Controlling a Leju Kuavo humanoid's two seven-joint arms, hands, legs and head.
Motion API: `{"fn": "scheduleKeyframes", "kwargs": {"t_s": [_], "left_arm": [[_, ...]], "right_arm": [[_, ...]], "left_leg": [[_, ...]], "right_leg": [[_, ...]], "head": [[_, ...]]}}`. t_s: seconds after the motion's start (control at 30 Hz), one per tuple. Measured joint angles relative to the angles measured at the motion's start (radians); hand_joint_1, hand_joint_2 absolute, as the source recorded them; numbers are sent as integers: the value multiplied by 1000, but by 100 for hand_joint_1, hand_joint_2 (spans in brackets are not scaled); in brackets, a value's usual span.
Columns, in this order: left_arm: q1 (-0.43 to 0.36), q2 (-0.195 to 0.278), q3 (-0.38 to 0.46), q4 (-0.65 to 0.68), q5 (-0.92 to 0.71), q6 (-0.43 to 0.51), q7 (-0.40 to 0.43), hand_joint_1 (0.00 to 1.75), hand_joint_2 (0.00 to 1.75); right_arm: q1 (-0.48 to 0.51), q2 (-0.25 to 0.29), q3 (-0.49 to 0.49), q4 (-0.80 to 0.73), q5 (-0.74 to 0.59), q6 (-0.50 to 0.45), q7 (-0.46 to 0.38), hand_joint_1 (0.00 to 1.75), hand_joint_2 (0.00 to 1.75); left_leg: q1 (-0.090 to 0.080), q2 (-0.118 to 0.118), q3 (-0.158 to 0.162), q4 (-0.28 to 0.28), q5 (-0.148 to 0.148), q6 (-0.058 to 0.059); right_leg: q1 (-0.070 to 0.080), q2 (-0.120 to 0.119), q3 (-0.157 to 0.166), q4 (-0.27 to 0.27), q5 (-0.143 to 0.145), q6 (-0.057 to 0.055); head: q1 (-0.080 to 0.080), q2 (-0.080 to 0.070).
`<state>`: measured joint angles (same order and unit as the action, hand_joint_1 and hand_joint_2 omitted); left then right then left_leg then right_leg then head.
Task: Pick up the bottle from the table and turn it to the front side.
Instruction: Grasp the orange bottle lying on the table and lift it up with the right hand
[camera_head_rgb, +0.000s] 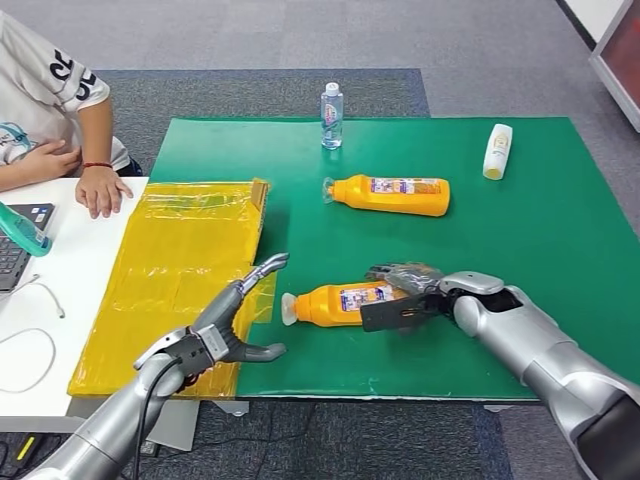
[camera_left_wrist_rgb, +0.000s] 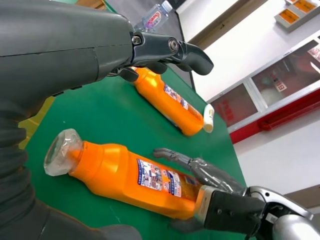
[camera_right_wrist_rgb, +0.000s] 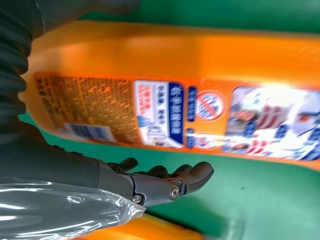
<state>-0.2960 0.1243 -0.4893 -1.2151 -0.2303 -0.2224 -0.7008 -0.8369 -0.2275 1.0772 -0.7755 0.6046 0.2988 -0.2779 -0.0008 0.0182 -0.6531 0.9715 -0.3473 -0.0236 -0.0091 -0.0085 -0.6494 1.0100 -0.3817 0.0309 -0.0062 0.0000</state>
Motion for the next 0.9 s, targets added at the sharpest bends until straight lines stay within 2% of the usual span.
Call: {"fn": "scheduleKeyframes", "kwargs": {"t_s": [0.37, 0.9], "left_arm": [[0, 4, -2, 2, 1, -1, 0, 0, 175], [-6, 6, -4, 3, 14, -9, 0, 0, 175]], "right_arm": [[4, -41, -8, 2, -31, 0, 4, 0, 175], [17, -66, -6, 2, -31, 19, 1, 0, 175]], "left_leg": [[0, 0, 0, 0, 0, 0], [0, 0, 0, 0, 0, 0]], "right_leg": [[0, 0, 0, 0, 0, 0], [0, 0, 0, 0, 0, 0]], "head": [[0, 0], [0, 0]]}}
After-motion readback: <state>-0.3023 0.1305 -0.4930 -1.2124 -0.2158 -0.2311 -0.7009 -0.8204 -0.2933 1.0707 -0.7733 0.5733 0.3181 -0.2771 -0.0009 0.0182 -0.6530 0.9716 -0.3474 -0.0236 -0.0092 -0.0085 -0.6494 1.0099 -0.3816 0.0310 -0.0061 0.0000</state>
